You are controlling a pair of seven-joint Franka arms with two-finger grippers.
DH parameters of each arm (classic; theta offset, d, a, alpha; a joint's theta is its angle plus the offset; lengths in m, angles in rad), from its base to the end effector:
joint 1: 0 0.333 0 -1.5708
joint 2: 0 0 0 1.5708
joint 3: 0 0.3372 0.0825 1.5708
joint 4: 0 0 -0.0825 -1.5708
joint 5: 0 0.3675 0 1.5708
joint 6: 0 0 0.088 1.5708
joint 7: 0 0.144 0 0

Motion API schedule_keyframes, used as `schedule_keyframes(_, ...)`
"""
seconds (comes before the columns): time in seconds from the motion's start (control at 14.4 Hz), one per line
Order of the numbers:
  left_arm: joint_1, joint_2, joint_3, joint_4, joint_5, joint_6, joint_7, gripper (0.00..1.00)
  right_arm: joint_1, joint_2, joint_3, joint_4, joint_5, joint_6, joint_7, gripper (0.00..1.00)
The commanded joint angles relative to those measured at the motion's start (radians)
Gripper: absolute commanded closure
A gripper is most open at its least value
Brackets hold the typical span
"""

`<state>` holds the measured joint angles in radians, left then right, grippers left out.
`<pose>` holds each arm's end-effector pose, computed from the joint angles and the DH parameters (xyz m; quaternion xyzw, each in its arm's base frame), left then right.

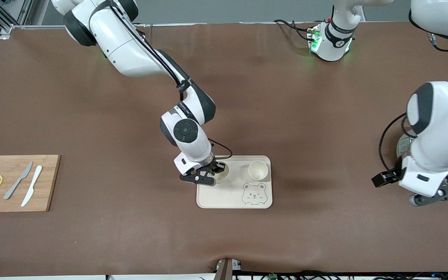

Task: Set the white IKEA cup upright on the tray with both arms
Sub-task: 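Set the cup on the tray with the right gripper while the left gripper withdraws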

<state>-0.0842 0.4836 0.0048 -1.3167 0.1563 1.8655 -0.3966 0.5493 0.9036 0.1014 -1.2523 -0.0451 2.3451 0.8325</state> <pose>0.7031 -0.0391 0.4533 -0.9871 -0.1371 -0.0496 0.0667 0.6356 0.4550 0.2200 -0.9902 0.0991 -0.0576 0.0801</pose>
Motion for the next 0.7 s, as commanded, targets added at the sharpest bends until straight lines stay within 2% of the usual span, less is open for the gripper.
schedule_keyframes(0.0, 0.027, -0.013, -0.005, -0.006, -0.041, -0.011, 0.028, 0.00, 0.017, 0.020, -0.015, 0.004, -0.030, 0.033, 0.053, 1.00)
schedule_keyframes(0.21, 0.061, -0.019, -0.009, -0.007, -0.046, -0.011, 0.099, 0.00, 0.020, 0.020, -0.020, 0.004, -0.038, 0.031, 0.053, 1.00)
schedule_keyframes(0.35, 0.044, -0.017, -0.011, -0.006, -0.057, -0.011, 0.107, 0.00, 0.020, 0.020, -0.020, 0.004, -0.038, 0.029, 0.053, 0.90)
schedule_keyframes(0.49, 0.064, -0.019, -0.005, -0.004, -0.105, -0.011, 0.122, 0.00, 0.018, 0.017, -0.022, 0.004, -0.038, 0.028, 0.053, 0.56)
schedule_keyframes(0.56, 0.093, -0.019, -0.003, -0.004, -0.130, -0.011, 0.131, 0.00, 0.018, 0.015, -0.022, 0.004, -0.038, 0.028, 0.053, 0.01)
schedule_keyframes(0.63, 0.121, -0.022, -0.009, -0.004, -0.136, -0.011, 0.168, 0.00, 0.018, 0.015, -0.022, 0.004, -0.039, 0.028, 0.054, 0.00)
